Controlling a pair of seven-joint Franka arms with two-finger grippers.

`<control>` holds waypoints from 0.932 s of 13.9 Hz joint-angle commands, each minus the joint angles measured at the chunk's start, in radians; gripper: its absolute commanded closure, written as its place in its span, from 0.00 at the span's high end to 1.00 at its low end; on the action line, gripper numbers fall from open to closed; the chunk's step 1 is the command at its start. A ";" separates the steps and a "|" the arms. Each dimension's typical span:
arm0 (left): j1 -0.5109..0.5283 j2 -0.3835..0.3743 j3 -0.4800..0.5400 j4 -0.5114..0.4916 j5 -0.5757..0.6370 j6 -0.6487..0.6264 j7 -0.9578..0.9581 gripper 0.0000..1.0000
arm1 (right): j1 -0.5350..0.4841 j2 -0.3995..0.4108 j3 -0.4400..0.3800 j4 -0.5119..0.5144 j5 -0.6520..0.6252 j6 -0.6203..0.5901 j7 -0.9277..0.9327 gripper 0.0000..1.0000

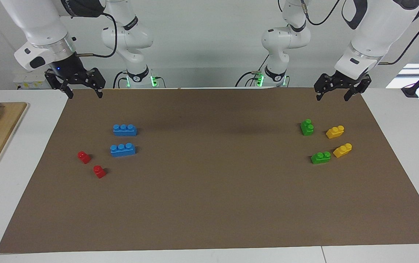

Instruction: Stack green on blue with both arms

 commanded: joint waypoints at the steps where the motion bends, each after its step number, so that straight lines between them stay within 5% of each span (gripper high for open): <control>1: 0.008 -0.001 -0.005 0.001 -0.007 0.012 -0.013 1.00 | -0.011 0.001 0.006 0.005 -0.010 -0.014 0.022 1.00; 5: 0.008 -0.005 -0.005 -0.008 -0.005 0.010 -0.009 1.00 | -0.020 0.001 0.006 0.004 -0.008 -0.014 0.020 1.00; 13: 0.038 -0.091 -0.003 -0.195 -0.005 0.085 -0.005 1.00 | -0.022 0.001 0.006 0.005 -0.008 -0.015 0.035 1.00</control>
